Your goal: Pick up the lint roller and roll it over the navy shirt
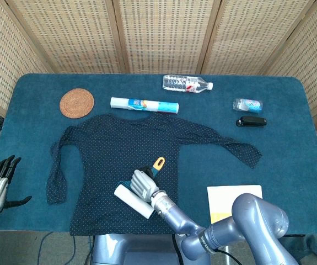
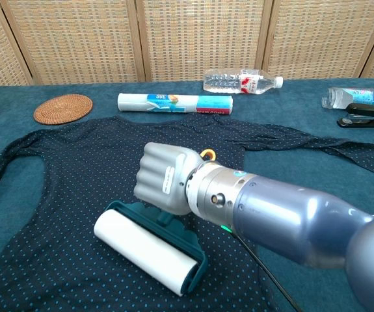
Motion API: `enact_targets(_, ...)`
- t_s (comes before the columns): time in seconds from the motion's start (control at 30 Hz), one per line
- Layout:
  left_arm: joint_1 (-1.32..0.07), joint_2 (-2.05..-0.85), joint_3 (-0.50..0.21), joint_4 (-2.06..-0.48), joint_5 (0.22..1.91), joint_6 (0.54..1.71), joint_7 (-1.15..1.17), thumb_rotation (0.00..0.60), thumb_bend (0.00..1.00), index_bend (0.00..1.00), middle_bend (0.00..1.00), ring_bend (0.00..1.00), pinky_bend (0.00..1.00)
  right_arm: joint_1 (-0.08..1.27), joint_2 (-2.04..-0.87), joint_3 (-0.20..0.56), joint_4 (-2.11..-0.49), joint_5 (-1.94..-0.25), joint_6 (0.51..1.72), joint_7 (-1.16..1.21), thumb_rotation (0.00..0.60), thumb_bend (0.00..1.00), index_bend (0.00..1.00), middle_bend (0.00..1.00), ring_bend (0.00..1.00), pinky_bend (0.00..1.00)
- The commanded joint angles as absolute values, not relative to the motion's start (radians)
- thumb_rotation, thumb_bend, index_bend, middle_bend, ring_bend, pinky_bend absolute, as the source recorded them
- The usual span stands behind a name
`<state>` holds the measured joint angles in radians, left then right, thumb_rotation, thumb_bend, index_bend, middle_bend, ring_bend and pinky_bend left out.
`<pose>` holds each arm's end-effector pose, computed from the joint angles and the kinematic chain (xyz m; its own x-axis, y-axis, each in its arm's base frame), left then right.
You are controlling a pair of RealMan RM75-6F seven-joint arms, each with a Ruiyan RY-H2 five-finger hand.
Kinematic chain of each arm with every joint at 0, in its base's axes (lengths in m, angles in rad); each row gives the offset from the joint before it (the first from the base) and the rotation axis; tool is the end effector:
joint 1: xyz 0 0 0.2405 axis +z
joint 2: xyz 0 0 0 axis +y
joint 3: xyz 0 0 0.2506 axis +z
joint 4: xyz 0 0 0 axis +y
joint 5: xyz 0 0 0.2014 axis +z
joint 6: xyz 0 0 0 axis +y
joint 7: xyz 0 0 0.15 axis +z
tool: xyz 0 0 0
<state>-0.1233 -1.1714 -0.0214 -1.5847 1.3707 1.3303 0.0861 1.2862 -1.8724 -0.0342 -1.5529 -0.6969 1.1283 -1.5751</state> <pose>-0.3249 0.1892 0.1320 0.4253 0.1779 0.8874 0.8940 0.0700 -0.4425 0.0007 -0.2752 -0.1207 0.9098 0.3865 0.1513 0.1387 -0.6267 0.7668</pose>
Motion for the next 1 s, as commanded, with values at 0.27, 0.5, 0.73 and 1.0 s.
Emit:
enact_targets(0.27,-0.122,-1.168,-0.022,-1.584,1.371,1.333,0.076,0.6,0.0,0.0,0.0,0.0,0.0,1.264,-1.848,-0.038,-1.521,-0.691,1.13,-1.555,0.6,0.76,0.73,1.0,1.0,1.0)
enact_targets(0.5,-0.123,-1.168,-0.023,-1.582,1.372,1.332,0.074,0.6,0.0,0.0,0.0,0.0,0.0,1.209,-1.783,-0.036,-1.421,-0.652,1.13,-1.489,0.6,0.76,0.73,1.0,1.0,1.0)
enact_targets(0.73,-0.126,-1.174,-0.023,-1.584,1.369,1.328,0.089,0.6,0.0,0.0,0.0,0.0,0.0,1.148,-1.72,-0.035,-1.329,-0.613,1.111,-1.422,0.6,0.76,0.73,1.0,1.0,1.0)
enact_targets(1.0,-0.125,-1.177,-0.022,-1.588,1.37,1.333,0.101,0.6,0.0,0.0,0.0,0.0,0.0,1.105,-1.697,-0.025,-1.266,-0.578,1.09,-1.396,0.6,0.75,0.73,1.0,1.0,1.0)
